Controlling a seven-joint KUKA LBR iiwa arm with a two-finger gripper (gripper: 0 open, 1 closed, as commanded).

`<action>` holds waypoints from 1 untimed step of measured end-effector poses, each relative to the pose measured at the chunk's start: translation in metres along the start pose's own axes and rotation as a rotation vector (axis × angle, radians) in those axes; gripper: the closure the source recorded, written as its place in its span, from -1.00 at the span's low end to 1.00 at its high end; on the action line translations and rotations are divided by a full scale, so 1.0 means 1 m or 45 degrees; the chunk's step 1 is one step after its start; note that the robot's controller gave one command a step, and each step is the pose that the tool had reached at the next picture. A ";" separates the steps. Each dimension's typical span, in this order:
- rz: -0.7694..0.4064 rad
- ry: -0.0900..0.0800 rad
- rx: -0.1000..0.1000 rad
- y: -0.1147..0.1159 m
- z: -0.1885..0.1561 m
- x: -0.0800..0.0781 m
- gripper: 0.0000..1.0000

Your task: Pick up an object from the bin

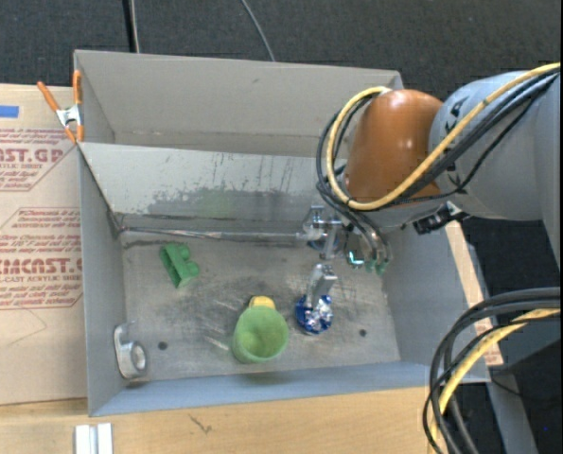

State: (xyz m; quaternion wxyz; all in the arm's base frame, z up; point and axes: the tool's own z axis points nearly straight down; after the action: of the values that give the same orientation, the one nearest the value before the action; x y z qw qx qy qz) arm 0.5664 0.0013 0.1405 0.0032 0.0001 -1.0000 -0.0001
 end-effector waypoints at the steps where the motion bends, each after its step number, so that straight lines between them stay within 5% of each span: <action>1: -0.300 -0.003 0.000 -0.027 0.033 0.050 -1.00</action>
Offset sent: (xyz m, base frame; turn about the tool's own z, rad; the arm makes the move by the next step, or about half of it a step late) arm -0.0492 -0.0272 -0.0307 -0.2361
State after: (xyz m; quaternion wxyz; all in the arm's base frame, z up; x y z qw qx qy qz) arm 0.5158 -0.0259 0.1080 0.0022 0.1177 -0.9931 -0.0004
